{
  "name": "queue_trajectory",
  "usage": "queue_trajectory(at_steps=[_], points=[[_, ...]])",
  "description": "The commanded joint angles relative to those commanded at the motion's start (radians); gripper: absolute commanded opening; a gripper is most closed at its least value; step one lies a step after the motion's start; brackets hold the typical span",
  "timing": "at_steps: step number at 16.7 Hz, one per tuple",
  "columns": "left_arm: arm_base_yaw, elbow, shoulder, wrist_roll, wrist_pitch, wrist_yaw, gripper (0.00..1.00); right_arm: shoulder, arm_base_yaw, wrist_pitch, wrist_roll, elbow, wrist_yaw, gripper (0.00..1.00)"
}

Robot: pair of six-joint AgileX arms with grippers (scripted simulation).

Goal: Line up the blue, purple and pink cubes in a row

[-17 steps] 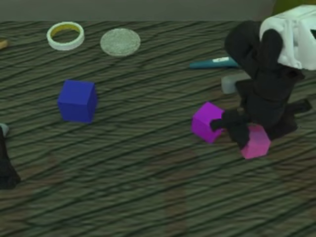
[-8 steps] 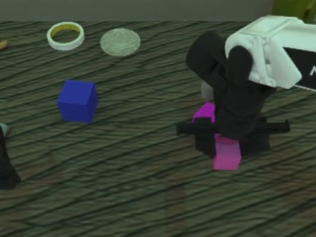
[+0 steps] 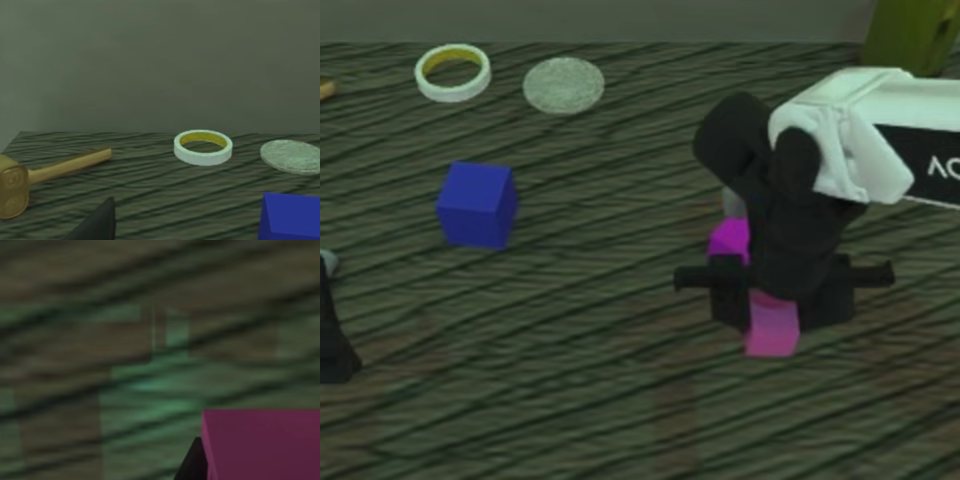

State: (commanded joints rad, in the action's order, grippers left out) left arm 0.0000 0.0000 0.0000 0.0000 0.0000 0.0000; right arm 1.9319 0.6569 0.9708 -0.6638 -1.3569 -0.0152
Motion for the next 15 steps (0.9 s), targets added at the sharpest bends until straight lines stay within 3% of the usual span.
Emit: queue_trajectory(at_steps=[4, 9, 15], points=[[0.000, 0.000, 0.000, 0.000, 0.000, 0.000, 1.00, 0.047, 0.005, -0.134, -0.003, 0.084, -0.001, 0.00], [0.000, 0.000, 0.000, 0.000, 0.000, 0.000, 1.00, 0.054, 0.006, -0.148, -0.004, 0.094, -0.002, 0.00], [0.000, 0.000, 0.000, 0.000, 0.000, 0.000, 1.00, 0.054, 0.006, -0.148, -0.004, 0.094, -0.002, 0.45]])
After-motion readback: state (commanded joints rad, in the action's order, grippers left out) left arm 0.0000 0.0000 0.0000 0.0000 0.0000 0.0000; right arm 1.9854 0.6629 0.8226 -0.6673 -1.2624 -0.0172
